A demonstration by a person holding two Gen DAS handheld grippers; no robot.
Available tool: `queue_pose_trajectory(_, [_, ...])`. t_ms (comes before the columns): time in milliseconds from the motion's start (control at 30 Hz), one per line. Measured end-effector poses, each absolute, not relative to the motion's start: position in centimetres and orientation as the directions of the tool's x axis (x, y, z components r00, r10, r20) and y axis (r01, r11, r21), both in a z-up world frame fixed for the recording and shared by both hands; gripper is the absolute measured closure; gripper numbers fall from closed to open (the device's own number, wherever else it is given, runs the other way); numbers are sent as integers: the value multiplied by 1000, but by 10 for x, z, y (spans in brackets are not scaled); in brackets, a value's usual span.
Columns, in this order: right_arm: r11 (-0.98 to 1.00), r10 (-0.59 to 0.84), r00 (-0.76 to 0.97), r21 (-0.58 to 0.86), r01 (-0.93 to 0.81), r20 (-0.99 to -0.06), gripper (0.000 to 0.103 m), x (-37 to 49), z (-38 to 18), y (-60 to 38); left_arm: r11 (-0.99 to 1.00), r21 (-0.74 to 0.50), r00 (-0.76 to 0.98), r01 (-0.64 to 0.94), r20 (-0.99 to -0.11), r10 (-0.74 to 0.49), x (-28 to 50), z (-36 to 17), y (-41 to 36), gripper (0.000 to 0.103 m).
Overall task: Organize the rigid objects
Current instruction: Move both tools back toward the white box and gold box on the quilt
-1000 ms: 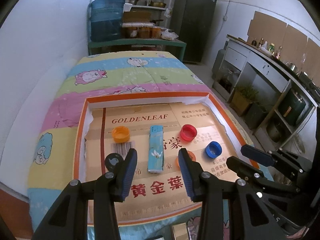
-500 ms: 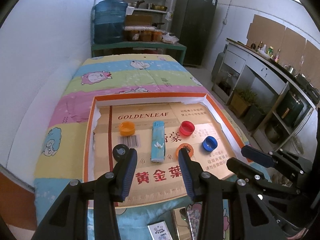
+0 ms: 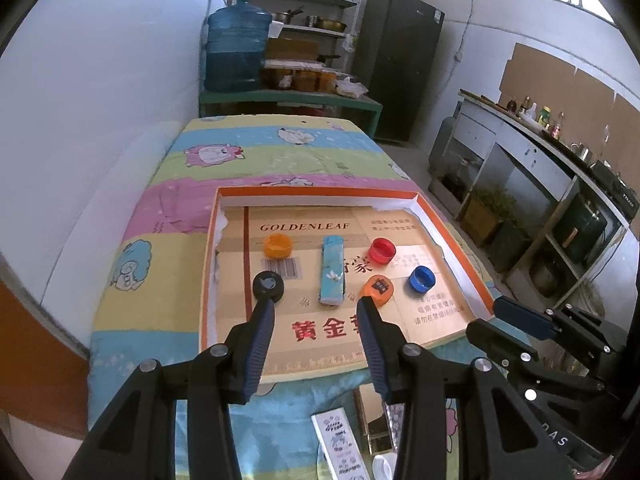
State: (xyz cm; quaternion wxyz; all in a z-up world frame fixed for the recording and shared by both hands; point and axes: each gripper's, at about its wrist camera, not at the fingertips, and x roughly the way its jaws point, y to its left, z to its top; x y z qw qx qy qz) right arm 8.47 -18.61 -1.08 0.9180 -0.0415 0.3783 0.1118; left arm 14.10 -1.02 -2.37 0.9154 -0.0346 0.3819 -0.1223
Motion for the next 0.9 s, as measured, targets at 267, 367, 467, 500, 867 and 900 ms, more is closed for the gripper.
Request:
queue_pose_trajectory(267, [970,170,694,-4,-241,-699,66,63,-6,-180,968,-172,686,181,-684,-249,120,-24,1,60])
queue_pose_trajectory(367, [970,168,692,-8,-244,-702,66,55,-6,-177,968,-181,683,176,-685,-252,113,-27,6,60])
queue_pose_trajectory(467, [969,166,691,-12,-246,-704,66,46,-7,-175,967,-192,685,167,-683,-254,106,-30,9,60])
queue_pose_trajectory(500, [969,166,689,-12,-246,-705,66,43,-8,-174,966,-198,685,165,-682,-256,104,-31,11,60])
queue_pose_trajectory(867, [968,169,658,-1,-250,-734,66,27,-26,-158,964,-216,662,156,-701,-265,85,-48,14,60])
queue_pose_trajectory(900, [968,168,657,-2,-250,-735,66,26,-28,-156,964,-216,660,154,-704,-263,84,-49,15,60])
